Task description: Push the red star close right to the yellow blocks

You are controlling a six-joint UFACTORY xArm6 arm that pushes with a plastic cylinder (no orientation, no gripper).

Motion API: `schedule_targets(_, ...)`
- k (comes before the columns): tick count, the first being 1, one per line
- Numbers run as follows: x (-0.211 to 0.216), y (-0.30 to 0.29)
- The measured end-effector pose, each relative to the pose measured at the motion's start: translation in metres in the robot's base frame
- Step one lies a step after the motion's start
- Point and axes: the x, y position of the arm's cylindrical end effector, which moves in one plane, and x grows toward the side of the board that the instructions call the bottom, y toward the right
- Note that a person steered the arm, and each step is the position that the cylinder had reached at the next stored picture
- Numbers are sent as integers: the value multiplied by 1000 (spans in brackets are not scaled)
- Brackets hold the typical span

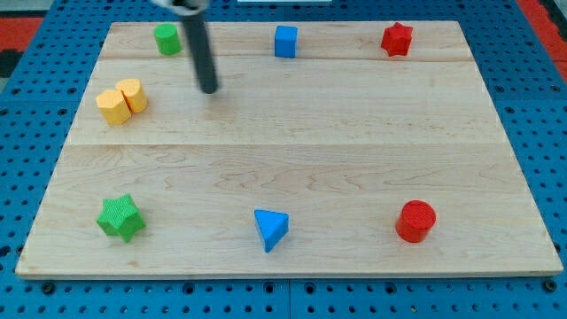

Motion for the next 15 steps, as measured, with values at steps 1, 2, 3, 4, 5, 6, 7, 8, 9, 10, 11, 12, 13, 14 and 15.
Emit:
schedule_targets(1,-8,112)
schedule_targets(2,-21,232)
schedule_targets(3,-71,310)
schedule_targets(4,-132,331)
schedule_targets(5,-133,309)
schedule_targets(6,-85,298)
schedule_targets(7,-91,260)
schedule_targets(8,-110,281)
schedule_targets(9,-119,250)
schedule_targets(10,-102,204)
schedule_targets(11,-69,162)
schedule_targets(12,-33,150)
schedule_targets(13,1,141)
schedule_targets(14,24,119)
schedule_targets(15,20,73)
